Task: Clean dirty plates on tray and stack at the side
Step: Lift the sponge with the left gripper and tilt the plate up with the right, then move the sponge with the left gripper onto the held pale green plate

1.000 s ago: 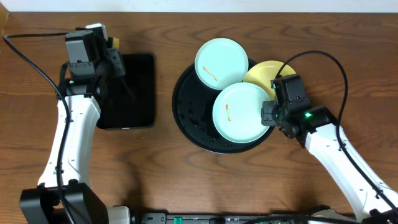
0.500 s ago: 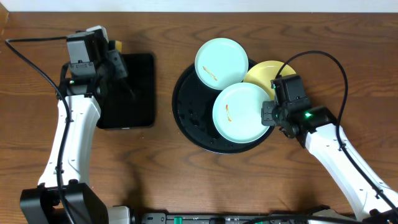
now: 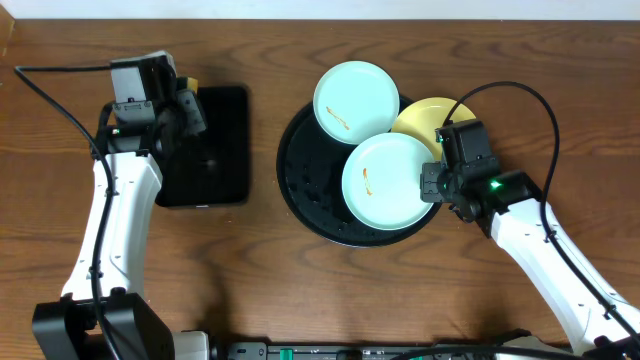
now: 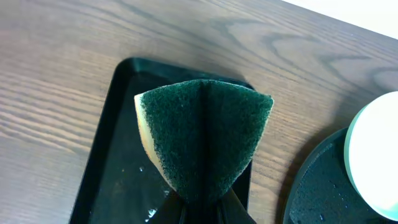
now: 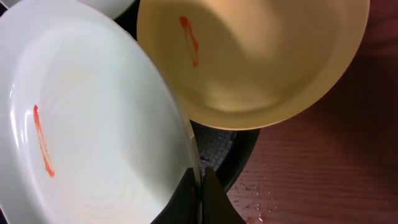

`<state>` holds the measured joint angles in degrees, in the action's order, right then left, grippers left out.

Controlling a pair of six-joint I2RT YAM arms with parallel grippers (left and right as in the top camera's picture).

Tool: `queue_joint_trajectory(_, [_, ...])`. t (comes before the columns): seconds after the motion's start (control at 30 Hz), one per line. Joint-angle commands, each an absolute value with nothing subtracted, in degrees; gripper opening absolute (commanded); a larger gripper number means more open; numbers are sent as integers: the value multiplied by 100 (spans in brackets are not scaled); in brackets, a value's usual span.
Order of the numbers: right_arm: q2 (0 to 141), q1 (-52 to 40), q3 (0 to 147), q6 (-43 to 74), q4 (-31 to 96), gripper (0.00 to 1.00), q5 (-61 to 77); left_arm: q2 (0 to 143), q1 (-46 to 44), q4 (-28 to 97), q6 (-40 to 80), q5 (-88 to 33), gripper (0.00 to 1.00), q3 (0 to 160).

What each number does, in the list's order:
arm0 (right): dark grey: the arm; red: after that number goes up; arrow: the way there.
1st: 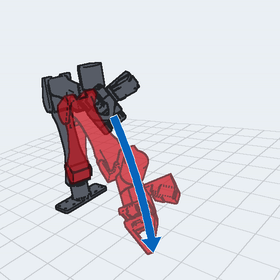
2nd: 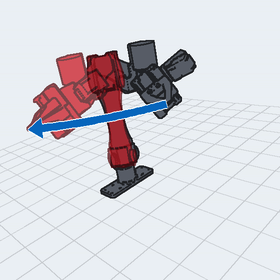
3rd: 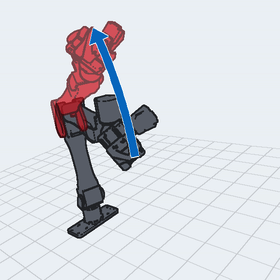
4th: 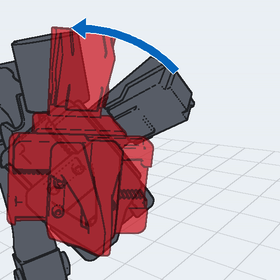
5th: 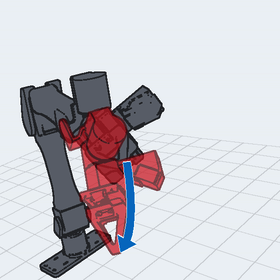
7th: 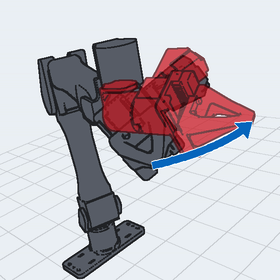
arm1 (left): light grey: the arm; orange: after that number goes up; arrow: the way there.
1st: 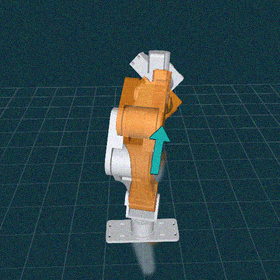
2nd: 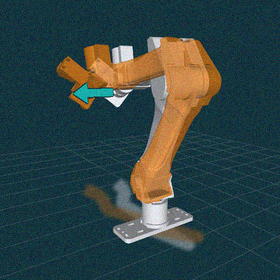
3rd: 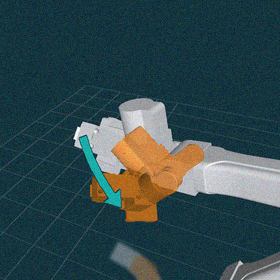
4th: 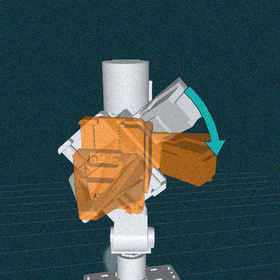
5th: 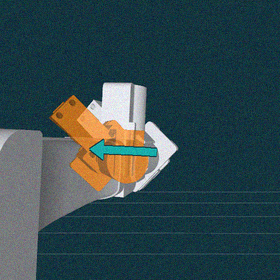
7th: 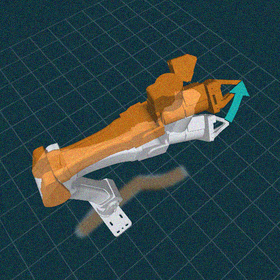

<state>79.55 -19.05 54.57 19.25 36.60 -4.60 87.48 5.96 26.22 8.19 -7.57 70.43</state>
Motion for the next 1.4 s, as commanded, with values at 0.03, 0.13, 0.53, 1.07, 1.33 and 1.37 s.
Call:
queue_joint_trajectory(0.03, [7964, -1990, 5415, 1966, 3662, 1, -515, 8744, 576, 2740, 1046, -987, 7, 7105])
queue_joint_trajectory(0.13, [7964, -1990, 5415, 1975, 3684, 1, -513, 8748, 576, 2744, 1282, -1111, 7, 7105])
queue_joint_trajectory(0.53, [8110, -1992, 5236, 2976, 3789, 1, -582, 8744, 80, 3035, 1133, -2178, 7, 7105])
queue_joint_trajectory(1.07, [8722, -1990, 5098, 2954, 3673, 1, -228, 8761, -1848, 2952, 1341, -1559, 7, 6987])
queue_joint_trajectory(1.33, [8735, -1990, 5098, 2954, 3675, 1, -231, 8919, -2742, 2923, 1409, -1557, 7, 6639])
queue_joint_trajectory(1.37, [8735, -1990, 5098, 2954, 3675, 1, -231, 8941, -2838, 2923, 1409, -1557, 8, 6615])
